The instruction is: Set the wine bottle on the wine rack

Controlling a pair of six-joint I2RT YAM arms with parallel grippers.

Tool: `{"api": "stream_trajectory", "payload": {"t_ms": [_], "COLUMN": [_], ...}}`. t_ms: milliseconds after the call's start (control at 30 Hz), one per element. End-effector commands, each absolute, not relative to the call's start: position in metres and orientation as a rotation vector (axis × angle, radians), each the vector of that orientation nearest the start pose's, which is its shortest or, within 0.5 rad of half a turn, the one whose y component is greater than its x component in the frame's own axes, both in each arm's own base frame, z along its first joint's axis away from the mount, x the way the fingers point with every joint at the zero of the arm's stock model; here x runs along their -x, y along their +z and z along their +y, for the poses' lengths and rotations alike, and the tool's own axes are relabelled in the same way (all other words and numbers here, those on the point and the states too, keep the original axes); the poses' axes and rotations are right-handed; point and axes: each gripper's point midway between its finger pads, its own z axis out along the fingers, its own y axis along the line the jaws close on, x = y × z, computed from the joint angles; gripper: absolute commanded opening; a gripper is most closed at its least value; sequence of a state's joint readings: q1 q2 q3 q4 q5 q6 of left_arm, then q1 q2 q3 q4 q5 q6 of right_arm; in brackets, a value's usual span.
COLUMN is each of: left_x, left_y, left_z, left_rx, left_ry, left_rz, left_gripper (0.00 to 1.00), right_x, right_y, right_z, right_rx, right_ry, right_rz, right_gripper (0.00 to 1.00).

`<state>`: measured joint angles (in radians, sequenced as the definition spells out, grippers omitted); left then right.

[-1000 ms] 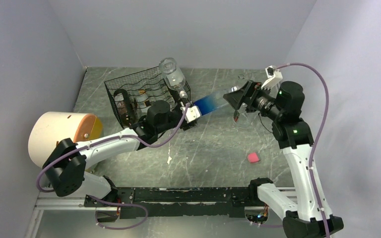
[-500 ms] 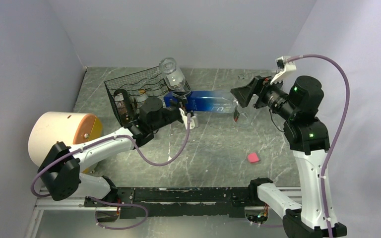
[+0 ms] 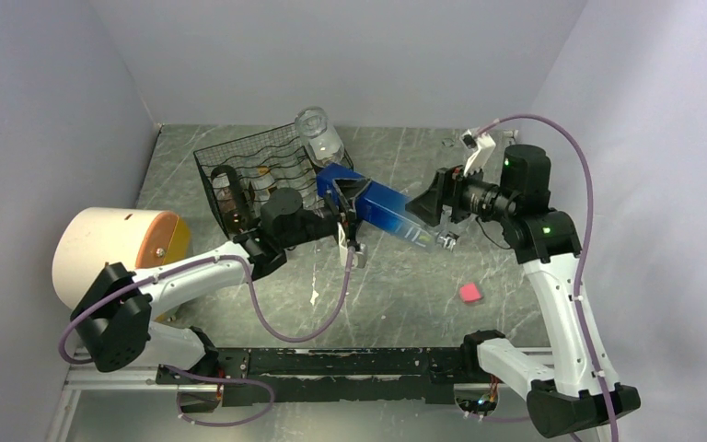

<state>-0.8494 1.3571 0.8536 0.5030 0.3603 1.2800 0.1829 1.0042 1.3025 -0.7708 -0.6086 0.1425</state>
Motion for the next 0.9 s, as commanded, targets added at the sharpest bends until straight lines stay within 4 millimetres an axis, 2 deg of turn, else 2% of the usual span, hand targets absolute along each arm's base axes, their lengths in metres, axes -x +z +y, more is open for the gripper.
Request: {"api": "stream_trajectory", "payload": {"t_ms": [0,133,300,567,767,867], "left_x": [-0.266,-0.272,-0.274,-0.271,-0.268,-0.269], "left_y": [0.372,0.358,0.354,0.357,0.361,0.361], "left_z": [-0.363,-0.369,-0.372,-0.376,-0.379,-0.378], "left_rx": [-1.300,-1.353,-1.385,-1.400,-1.401,-1.394], "left_ry": [0.110,0.109,0.090,0.055,0.017,0.009], "left_rz": [0.263,0.293,0.317,0.318,0.311,0.326], "left_gripper": [0.07,0.07,0.07,0.07,0.07,0.07], "right_x": [-0.230,-0.225,-0.226,-0.215,-0.214,-0.215], "right_y": [0.308,0.294,0.277,0.258,0.246,0.243], "right_z": [0.161,0.166,0.166,0.177,0.177,0.177], "right_rx": [0.521,0.550,0.555,0.639,0.644,0.639], "right_ry": [0.846,0.844,0.803,0.795,0.762,0.747], "right_rz": [2.055,2.092,2.140,2.178,2.224,2.233], "right_gripper": [0.84,0.85,0.85,0.81,0.81,0.76]}}
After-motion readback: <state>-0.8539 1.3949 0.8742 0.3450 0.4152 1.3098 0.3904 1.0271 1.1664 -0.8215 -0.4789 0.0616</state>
